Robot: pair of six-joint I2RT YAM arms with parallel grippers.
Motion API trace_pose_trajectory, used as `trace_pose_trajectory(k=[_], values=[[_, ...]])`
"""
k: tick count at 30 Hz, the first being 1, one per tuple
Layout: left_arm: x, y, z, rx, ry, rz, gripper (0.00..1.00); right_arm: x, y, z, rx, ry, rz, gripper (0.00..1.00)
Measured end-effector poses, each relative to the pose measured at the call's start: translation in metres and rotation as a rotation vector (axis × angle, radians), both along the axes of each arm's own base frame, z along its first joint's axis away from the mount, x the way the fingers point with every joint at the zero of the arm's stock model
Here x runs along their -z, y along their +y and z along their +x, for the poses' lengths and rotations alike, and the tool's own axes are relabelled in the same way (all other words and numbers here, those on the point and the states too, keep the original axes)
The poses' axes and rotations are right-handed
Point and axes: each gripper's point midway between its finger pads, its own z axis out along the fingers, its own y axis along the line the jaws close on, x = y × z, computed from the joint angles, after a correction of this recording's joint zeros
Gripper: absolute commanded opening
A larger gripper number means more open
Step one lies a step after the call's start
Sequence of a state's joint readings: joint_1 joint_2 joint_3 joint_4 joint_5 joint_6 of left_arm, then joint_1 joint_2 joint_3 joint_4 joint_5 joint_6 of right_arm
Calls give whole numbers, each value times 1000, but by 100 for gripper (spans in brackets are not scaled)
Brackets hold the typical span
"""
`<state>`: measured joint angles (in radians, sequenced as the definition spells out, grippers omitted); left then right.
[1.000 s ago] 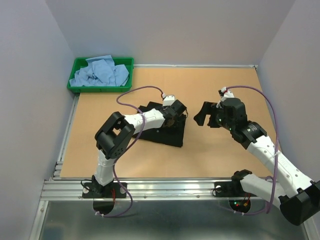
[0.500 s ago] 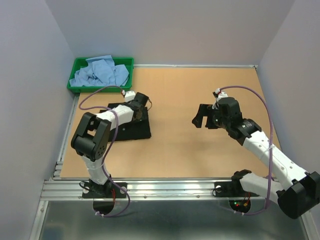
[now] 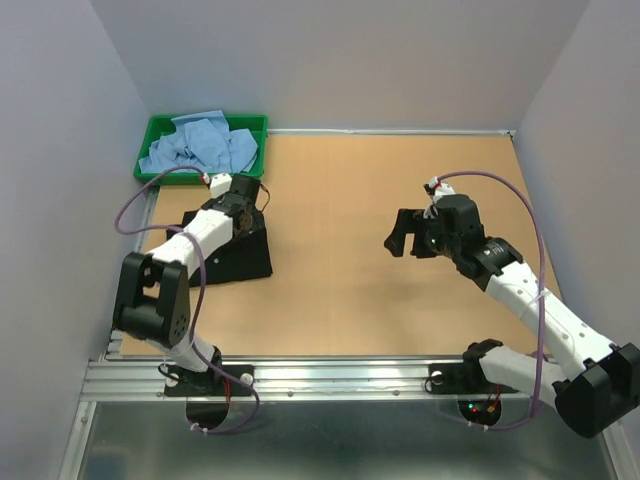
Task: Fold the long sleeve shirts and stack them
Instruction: Neatly place the folded shirt to the corner
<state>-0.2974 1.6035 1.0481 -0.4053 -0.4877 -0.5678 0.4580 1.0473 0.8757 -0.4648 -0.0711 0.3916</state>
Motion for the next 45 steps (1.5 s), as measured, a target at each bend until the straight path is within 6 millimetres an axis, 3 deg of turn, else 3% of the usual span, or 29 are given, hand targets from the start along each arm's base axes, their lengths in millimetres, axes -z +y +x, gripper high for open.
trace_pose_trajectory(k=[4,6,8,10,14,23,37,45], values=[[-47,-6,-9,-119,-190,-158,98,-5,0,-1,-7,-19,4,93],[-57,-8,-17,-190,-267,-246,97,-10,0,-3,-13,-33,12,93],[-48,-8,-33,-282,-310,-342,94,-14,0,-5,-20,-43,22,93],[-24,-6,-52,-373,-287,-399,93,-18,1,-7,-27,-53,32,93],[11,-3,-70,-517,-244,-451,91,-24,3,-10,-43,-67,50,93],[33,13,-43,-687,-259,-486,88,-31,4,-14,-65,-96,51,93],[33,98,8,-816,-291,-418,87,-27,4,-12,-79,-100,17,93],[32,115,32,-850,-316,-453,86,-17,4,-9,-80,-75,-3,92]])
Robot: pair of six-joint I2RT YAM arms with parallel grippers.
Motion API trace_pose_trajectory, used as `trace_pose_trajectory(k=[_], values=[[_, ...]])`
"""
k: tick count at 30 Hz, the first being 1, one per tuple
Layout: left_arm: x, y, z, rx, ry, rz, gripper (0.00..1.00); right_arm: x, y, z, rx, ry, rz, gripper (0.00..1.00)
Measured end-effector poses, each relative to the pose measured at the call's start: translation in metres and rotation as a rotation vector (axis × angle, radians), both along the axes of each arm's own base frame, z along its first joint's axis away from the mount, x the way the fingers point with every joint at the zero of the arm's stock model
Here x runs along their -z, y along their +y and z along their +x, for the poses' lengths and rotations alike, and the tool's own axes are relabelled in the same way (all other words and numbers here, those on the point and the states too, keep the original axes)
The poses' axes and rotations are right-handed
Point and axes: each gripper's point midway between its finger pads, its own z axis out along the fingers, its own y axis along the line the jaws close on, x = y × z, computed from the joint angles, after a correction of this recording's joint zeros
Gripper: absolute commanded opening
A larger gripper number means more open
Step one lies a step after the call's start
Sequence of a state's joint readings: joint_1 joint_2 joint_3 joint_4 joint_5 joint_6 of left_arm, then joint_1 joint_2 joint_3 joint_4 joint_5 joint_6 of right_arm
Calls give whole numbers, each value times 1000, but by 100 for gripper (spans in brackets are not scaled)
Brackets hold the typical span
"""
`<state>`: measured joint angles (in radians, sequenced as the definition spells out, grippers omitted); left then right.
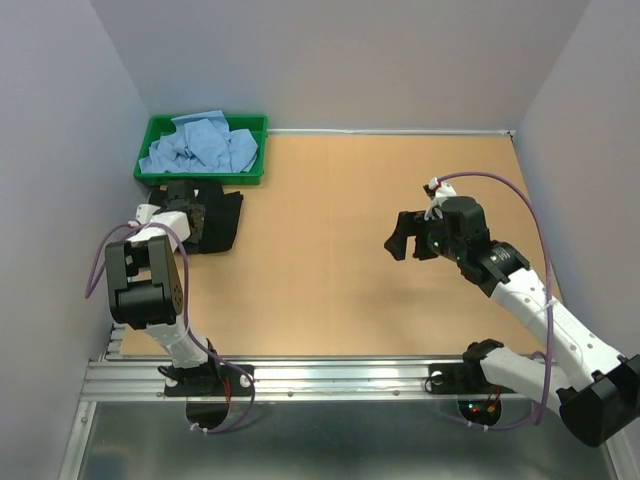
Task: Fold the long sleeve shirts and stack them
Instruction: Neatly place the folded shirt to the corner
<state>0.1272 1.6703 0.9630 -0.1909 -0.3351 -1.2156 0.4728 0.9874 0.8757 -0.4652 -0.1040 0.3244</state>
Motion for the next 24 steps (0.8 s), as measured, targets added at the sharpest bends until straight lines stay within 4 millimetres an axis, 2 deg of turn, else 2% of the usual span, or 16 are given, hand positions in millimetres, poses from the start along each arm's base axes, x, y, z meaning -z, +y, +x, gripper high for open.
trace_pose_trajectory(k=[8,13,16,18,24], values=[[-3,16,6,-49,-33,-51,89,2,-2,2,4,-5,-17,92],[-4,14,8,-31,-40,-69,93,2,-5,4,17,-11,-27,92],[-12,8,9,-10,-64,-90,95,1,-7,4,26,-17,-31,92],[-20,3,5,8,-84,-97,95,-2,-9,3,32,-25,-32,92],[-74,-23,-16,118,-202,-72,97,-14,-20,0,69,-74,-42,93]])
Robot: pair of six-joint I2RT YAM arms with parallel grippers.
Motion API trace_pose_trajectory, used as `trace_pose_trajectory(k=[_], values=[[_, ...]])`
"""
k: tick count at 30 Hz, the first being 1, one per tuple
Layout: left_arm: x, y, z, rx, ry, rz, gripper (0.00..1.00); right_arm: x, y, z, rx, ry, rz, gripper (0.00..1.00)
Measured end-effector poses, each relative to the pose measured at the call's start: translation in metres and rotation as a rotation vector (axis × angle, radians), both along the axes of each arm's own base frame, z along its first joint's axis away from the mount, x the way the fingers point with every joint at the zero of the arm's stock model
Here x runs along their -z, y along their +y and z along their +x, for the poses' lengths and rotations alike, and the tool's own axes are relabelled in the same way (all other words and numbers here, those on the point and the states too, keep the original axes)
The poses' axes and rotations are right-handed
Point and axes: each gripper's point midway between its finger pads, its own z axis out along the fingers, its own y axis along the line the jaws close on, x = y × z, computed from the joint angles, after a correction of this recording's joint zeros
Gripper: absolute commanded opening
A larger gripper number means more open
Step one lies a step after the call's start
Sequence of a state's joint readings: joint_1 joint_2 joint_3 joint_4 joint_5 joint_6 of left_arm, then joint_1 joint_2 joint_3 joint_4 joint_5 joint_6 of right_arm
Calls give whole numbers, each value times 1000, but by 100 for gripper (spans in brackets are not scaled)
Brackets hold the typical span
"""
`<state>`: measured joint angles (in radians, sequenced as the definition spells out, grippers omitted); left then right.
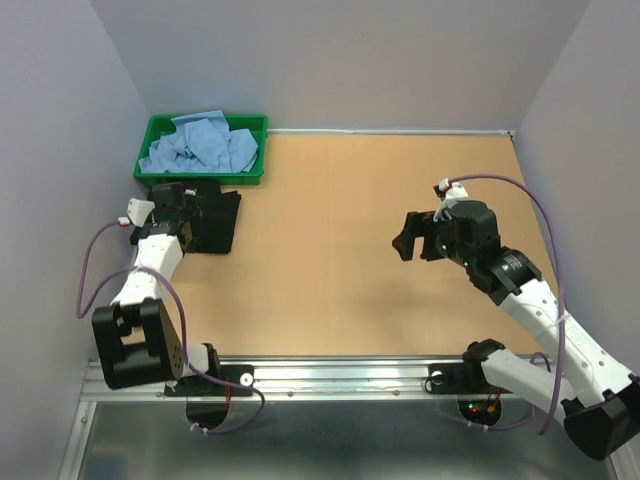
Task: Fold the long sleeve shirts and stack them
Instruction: Neatly place the folded shirt to the corner
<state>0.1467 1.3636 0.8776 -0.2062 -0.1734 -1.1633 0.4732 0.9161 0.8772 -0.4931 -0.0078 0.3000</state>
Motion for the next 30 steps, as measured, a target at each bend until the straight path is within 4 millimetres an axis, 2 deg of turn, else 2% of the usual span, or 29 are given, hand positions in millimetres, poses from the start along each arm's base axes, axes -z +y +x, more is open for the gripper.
trace_pose_trajectory(k=[3,6,9,11,12,13,14,16,19,21,23,26,30], values=[[-29,-16,-14,89,-43,53,98,-5,-11,0,45,-28,-23,99],[-70,-30,-39,188,-110,144,99,-13,-28,0,117,-61,-51,100],[-117,-25,-74,250,-184,283,99,-31,-47,0,204,-116,-72,100],[-157,-21,-99,262,-273,381,99,-50,-60,-2,264,-174,-68,100],[-180,-18,-118,261,-327,440,99,-59,-68,-4,298,-206,-65,100],[-195,-15,-130,254,-366,478,99,-71,-76,-8,331,-244,-55,100],[-222,-12,-155,236,-446,546,99,-79,-84,-12,362,-274,-49,100],[-249,-7,-190,203,-530,630,99,-92,-96,-19,409,-324,-33,100],[-287,0,-264,114,-699,759,99,-112,-117,-34,485,-403,-3,100],[-291,2,-292,95,-739,815,99,-120,-128,-42,526,-438,11,100],[-286,4,-307,89,-735,843,99,-128,-139,-51,561,-479,29,100],[-267,8,-316,86,-679,847,99,-132,-147,-62,575,-518,46,100],[-245,14,-316,89,-593,825,99,-131,-151,-73,550,-568,46,100]])
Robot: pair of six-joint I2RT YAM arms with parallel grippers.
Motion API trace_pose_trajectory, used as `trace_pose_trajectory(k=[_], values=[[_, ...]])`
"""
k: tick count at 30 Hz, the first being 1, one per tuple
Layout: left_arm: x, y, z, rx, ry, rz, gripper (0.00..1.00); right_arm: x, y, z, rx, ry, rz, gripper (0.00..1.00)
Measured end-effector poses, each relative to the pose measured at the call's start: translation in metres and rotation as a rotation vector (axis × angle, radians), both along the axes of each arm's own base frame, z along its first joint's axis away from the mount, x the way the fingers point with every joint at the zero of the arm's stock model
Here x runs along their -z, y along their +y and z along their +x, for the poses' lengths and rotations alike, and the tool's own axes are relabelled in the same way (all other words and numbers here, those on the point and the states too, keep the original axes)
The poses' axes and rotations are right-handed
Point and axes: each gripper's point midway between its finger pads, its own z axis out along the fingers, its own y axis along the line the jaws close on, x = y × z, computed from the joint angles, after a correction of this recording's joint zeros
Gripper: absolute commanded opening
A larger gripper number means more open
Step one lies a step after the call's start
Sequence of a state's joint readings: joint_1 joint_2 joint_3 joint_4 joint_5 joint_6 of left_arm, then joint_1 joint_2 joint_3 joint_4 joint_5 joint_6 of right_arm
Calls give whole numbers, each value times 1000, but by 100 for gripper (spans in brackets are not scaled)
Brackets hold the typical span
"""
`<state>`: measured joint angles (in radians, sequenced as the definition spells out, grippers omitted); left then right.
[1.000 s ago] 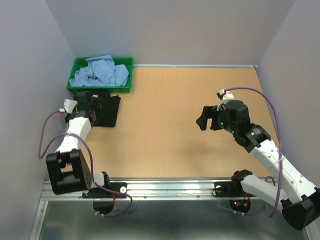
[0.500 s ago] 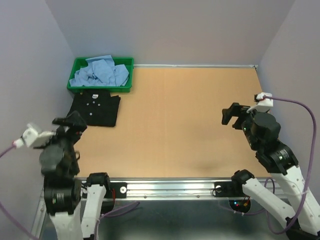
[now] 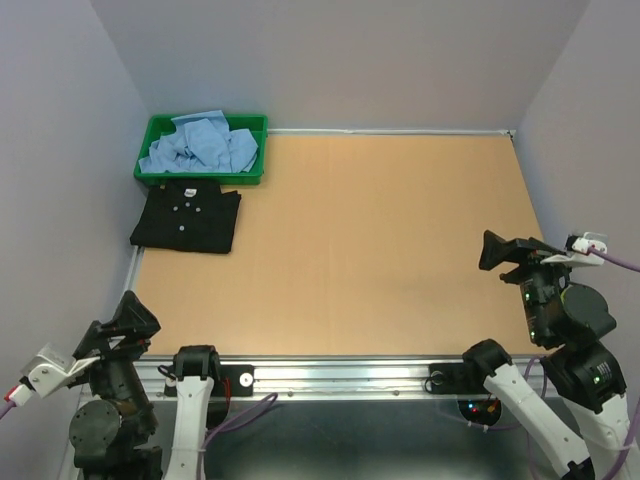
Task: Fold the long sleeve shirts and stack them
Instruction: Neatly place the folded shirt to the corner
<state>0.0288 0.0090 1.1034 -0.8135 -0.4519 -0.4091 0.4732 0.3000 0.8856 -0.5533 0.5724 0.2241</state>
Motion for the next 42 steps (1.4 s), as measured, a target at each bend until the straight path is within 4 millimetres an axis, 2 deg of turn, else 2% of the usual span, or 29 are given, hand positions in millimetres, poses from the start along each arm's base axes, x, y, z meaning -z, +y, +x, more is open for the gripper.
trace_pose_trajectory(k=[4,11,25,42], values=[[16,4,2,-5,43,-49,99,-2,-2,-10,-29,-48,-24,100],[30,3,14,29,71,-95,99,-5,6,-10,-77,-69,-56,100],[32,2,17,37,75,-94,98,-6,13,-8,-113,-82,-67,100],[19,-4,20,75,36,-65,98,-13,21,-4,-143,-105,-56,100]])
